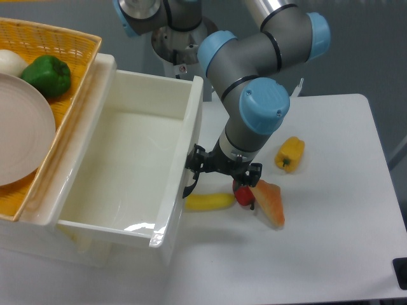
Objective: Slide open the top white drawer
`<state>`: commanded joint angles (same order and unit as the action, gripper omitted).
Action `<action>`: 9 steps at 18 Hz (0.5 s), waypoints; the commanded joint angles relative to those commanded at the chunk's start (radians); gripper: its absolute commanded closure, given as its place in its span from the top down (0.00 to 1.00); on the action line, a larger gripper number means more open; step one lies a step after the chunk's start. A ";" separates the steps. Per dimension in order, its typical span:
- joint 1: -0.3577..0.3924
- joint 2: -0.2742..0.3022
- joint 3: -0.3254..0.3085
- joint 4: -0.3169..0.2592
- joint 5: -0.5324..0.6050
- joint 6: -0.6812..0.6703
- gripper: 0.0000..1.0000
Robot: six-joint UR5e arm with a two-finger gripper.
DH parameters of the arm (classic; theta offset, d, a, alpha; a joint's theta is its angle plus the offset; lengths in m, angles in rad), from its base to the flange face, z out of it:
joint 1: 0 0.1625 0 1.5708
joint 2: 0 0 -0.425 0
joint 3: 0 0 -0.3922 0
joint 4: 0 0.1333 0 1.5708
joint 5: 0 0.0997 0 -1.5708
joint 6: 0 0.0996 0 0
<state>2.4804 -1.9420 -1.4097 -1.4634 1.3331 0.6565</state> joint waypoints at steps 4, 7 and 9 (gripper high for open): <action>0.000 -0.002 -0.014 -0.003 -0.026 -0.006 1.00; 0.002 -0.002 -0.031 -0.005 -0.064 -0.006 1.00; 0.000 0.000 -0.031 -0.006 -0.064 -0.009 1.00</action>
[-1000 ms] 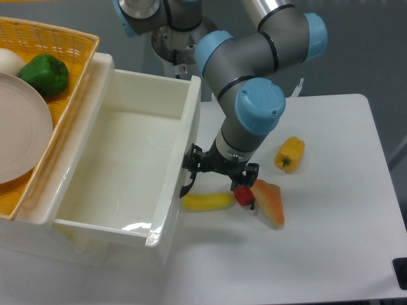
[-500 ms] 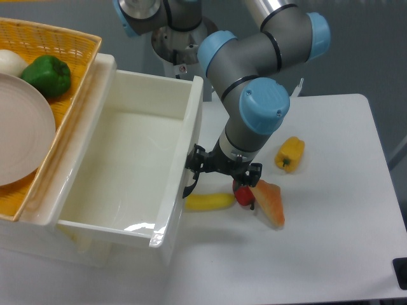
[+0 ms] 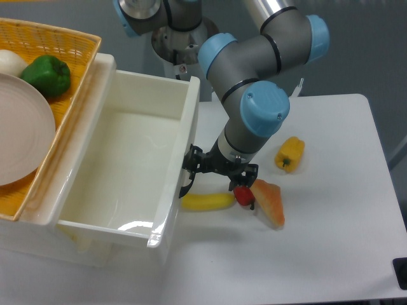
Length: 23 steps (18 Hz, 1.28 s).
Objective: Slide open the top white drawer
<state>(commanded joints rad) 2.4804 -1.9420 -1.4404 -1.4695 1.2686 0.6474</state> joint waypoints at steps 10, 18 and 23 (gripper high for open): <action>0.009 0.005 -0.009 -0.005 -0.020 0.000 1.00; 0.035 0.012 -0.008 -0.014 -0.060 0.000 1.00; 0.038 0.011 -0.009 -0.015 -0.090 -0.002 1.00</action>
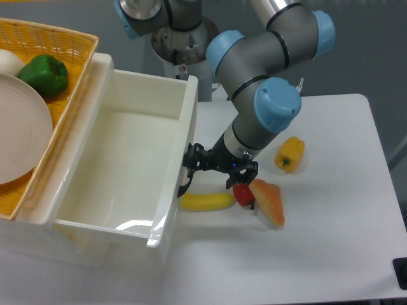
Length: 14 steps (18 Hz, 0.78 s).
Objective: Slide open the top white drawer
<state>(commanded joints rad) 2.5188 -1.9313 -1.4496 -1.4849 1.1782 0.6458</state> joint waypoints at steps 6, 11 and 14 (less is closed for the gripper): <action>0.003 0.000 -0.002 -0.003 -0.005 -0.002 1.00; 0.020 0.011 0.000 0.002 0.000 0.003 1.00; 0.025 0.009 0.002 0.002 -0.003 0.006 1.00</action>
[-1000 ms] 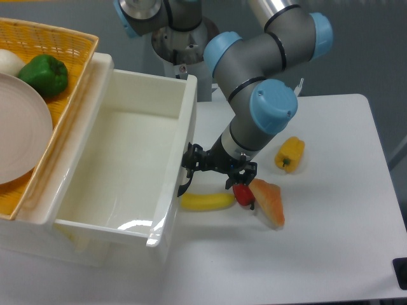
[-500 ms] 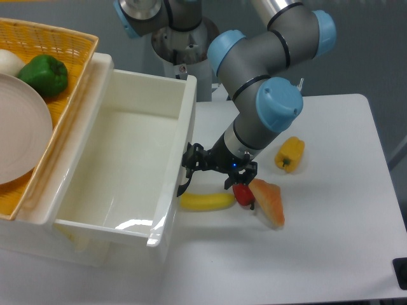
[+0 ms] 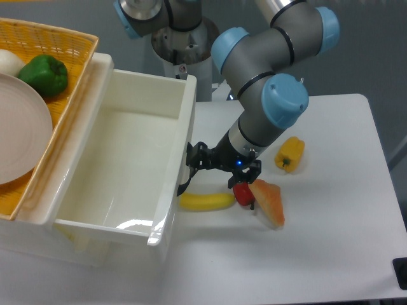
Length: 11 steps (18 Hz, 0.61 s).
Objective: Slide open the top white drawer
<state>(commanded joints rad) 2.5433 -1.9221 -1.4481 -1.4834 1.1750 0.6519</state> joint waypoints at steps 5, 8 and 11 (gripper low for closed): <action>0.005 0.000 0.006 0.104 0.021 0.046 1.00; 0.003 0.000 0.003 0.126 0.081 0.124 1.00; 0.011 0.000 0.002 0.130 0.094 0.179 1.00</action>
<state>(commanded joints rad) 2.5540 -1.9221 -1.4465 -1.3530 1.2686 0.8313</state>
